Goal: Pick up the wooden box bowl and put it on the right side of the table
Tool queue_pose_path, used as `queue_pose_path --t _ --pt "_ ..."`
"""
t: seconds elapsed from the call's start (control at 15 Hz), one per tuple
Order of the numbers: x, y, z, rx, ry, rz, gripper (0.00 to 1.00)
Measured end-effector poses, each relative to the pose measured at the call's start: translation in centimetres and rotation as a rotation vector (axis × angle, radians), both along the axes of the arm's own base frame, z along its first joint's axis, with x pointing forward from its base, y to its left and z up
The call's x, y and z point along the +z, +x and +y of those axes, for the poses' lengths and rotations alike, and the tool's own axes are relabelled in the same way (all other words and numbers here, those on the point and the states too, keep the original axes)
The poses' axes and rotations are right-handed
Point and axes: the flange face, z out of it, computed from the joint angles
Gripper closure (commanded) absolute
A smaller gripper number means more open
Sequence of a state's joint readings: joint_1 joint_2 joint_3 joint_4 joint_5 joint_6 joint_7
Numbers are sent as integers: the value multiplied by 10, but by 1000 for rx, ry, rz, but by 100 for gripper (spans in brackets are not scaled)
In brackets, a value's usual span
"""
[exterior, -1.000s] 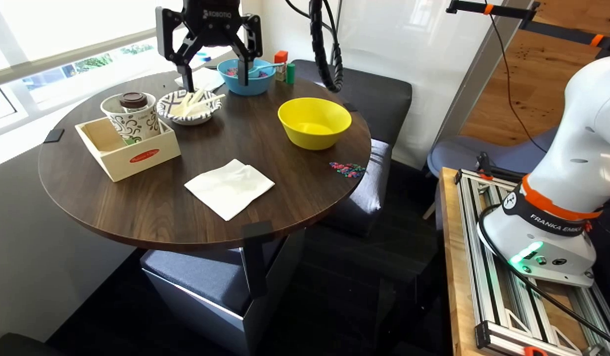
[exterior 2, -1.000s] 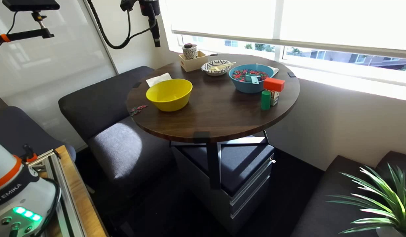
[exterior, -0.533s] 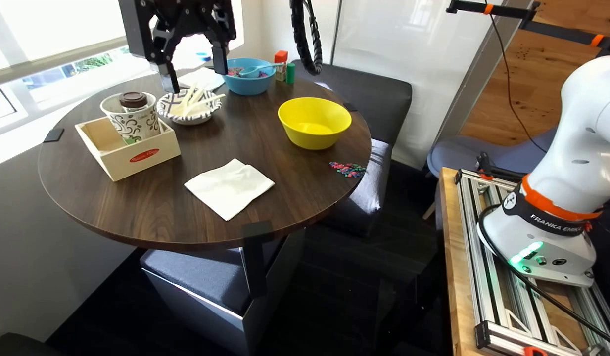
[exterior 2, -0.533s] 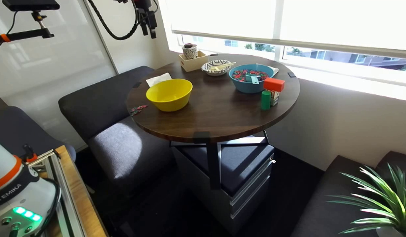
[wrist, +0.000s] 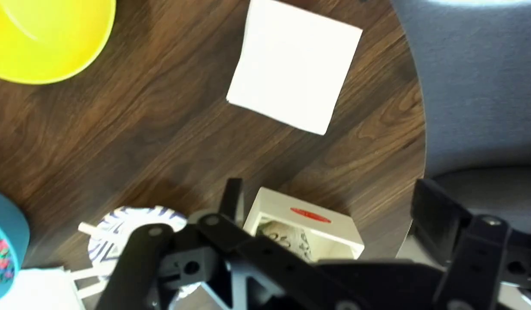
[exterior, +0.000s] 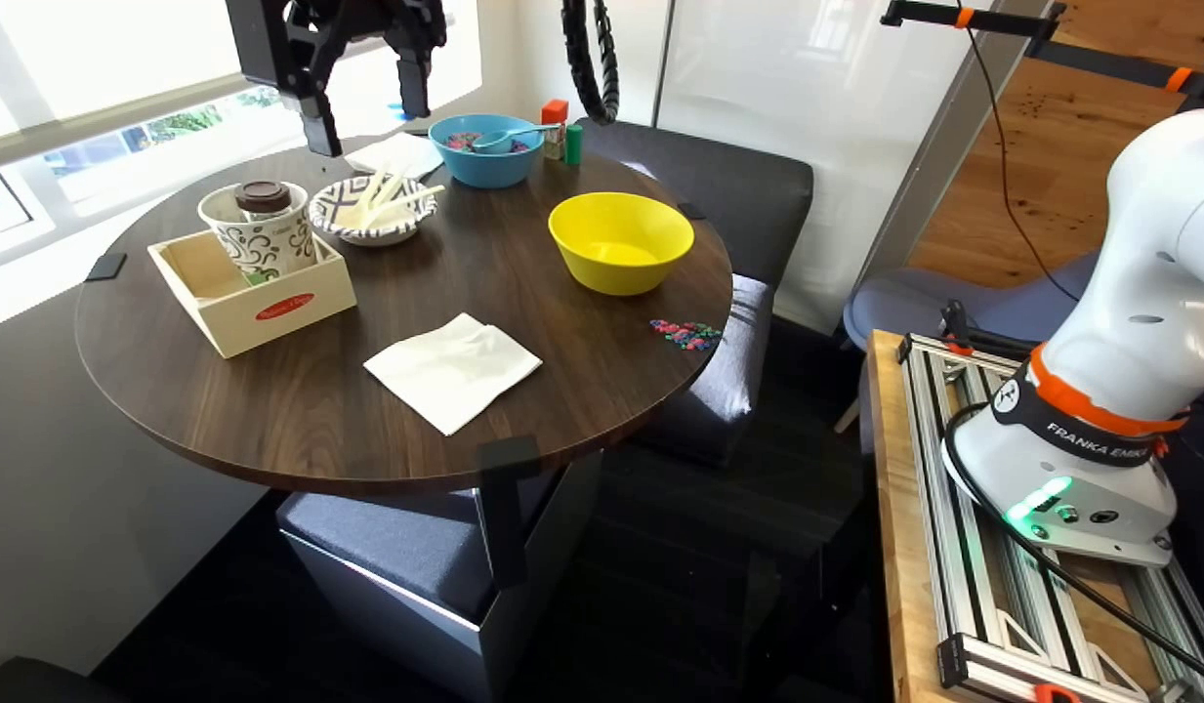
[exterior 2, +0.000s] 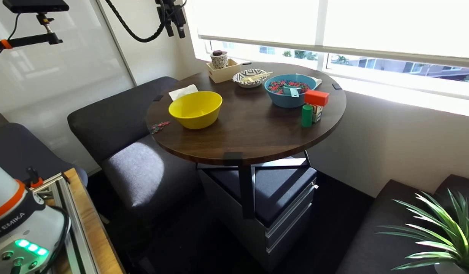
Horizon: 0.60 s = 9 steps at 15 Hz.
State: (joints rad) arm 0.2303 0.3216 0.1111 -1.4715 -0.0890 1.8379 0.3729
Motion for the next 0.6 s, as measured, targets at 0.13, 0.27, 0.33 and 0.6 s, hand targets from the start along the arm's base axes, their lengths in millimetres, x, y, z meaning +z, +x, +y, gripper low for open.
queue_pose_path --t 0.13,0.27,0.33,0.6 --pt "11 8 7 68 -48 -78 0" --pt "19 18 26 151 -84 -141 0" --pt "20 24 39 198 -90 -170 0" --pt "11 47 91 403 -68 -265 0"
